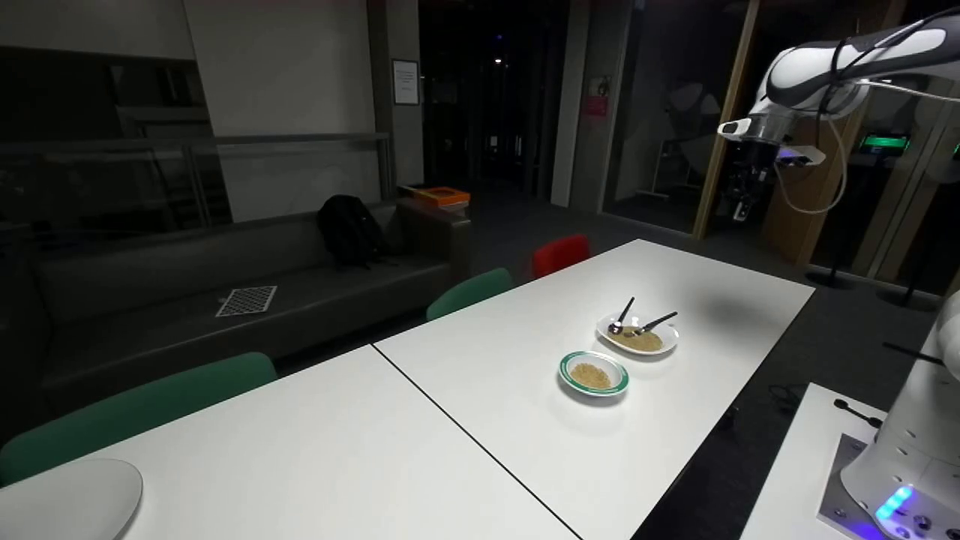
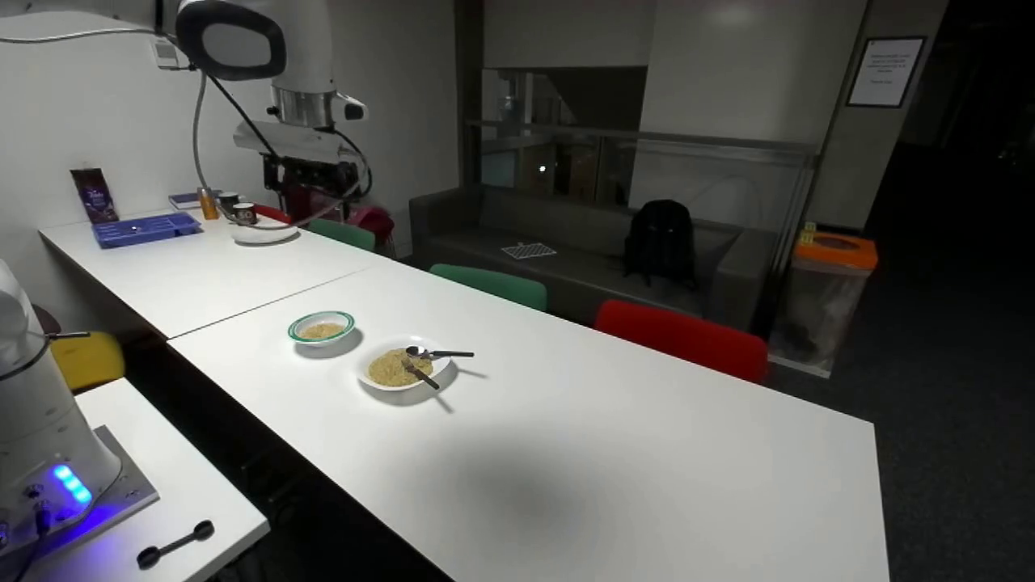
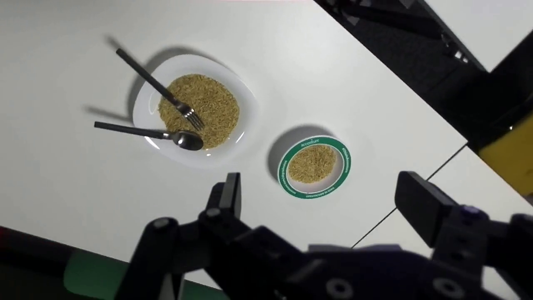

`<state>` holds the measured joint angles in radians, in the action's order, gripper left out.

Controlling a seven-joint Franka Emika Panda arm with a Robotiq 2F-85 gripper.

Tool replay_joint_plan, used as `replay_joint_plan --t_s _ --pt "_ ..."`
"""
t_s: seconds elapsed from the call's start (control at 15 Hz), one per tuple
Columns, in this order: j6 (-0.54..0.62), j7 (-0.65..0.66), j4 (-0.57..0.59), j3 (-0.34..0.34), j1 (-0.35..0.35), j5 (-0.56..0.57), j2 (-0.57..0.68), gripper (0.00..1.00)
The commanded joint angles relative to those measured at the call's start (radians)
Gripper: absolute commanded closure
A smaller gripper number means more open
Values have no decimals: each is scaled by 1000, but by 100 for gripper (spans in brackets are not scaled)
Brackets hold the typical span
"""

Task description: Use the fork to stir the bowl

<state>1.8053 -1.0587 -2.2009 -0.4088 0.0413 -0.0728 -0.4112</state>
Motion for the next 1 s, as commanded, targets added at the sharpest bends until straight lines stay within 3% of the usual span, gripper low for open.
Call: replay_joint_plan --t_s 0.0,0.13,0.2,0.4,0.53,0.93 --pt "115 -205 36 -25 16 -24 139 0" --pt "128 -221 71 -24 39 -48 221 0" --pt "118 -180 13 13 57 -30 142 0" --pt "124 -196 44 16 73 -37 219 0" --pt "131 -206 35 21 73 -28 200 0" --pt "169 -518 -27 41 73 -22 187 0"
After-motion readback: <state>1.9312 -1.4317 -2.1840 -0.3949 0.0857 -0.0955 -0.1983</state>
